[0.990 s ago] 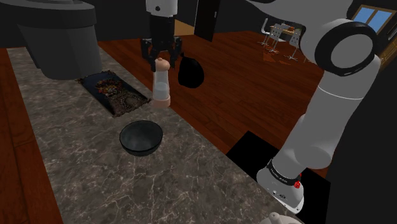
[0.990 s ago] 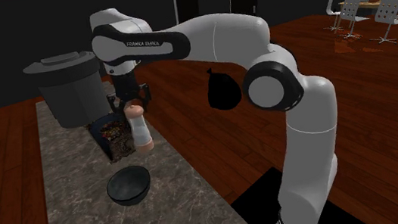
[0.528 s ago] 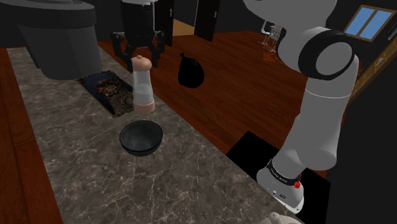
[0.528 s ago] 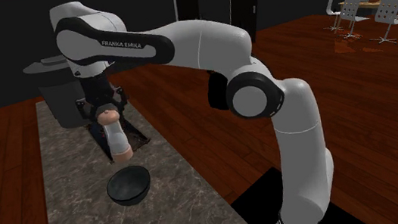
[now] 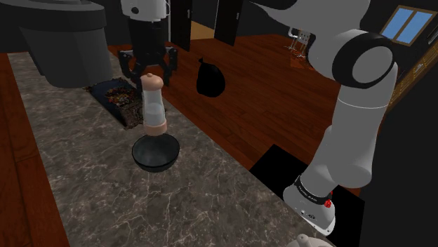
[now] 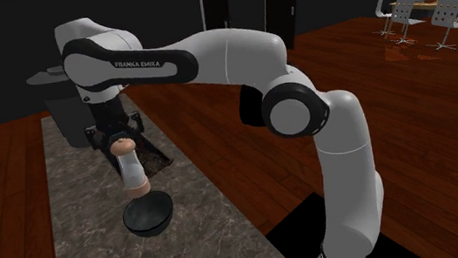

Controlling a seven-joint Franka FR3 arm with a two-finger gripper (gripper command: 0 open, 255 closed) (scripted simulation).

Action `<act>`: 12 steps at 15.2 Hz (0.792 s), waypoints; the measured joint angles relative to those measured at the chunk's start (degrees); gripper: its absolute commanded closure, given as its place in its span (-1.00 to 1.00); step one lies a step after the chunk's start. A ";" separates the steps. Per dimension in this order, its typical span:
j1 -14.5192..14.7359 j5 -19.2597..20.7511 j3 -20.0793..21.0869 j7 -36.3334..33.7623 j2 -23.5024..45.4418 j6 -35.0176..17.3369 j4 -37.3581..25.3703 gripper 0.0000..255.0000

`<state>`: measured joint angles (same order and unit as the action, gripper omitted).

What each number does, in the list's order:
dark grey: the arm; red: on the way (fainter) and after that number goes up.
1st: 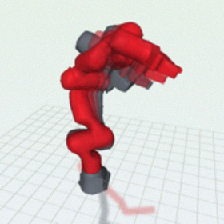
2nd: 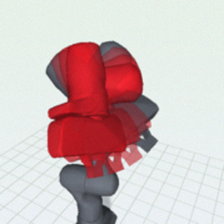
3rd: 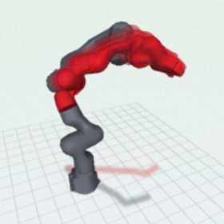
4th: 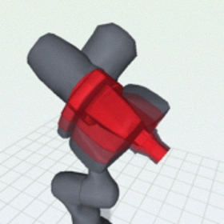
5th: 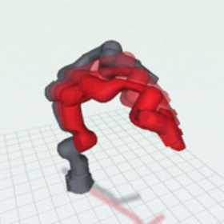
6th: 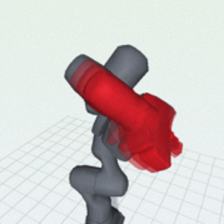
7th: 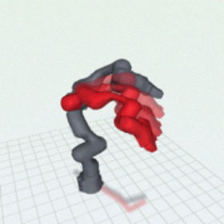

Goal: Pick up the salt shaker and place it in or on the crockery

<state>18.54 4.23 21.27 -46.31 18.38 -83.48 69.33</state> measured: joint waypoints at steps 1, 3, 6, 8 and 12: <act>-0.18 -0.14 -0.02 0.08 -0.35 -0.88 1.21 1.00; -0.55 -0.50 -0.03 0.19 -1.39 -3.06 4.40 1.00; -0.87 -0.68 -0.10 0.35 -1.90 -5.71 7.55 1.00; -1.09 -0.83 -0.14 0.47 -2.35 -7.51 9.78 1.00; -1.40 -0.98 -0.24 0.66 -2.78 -10.60 13.27 1.00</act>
<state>17.14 3.25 21.03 -45.65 15.59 -94.08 82.61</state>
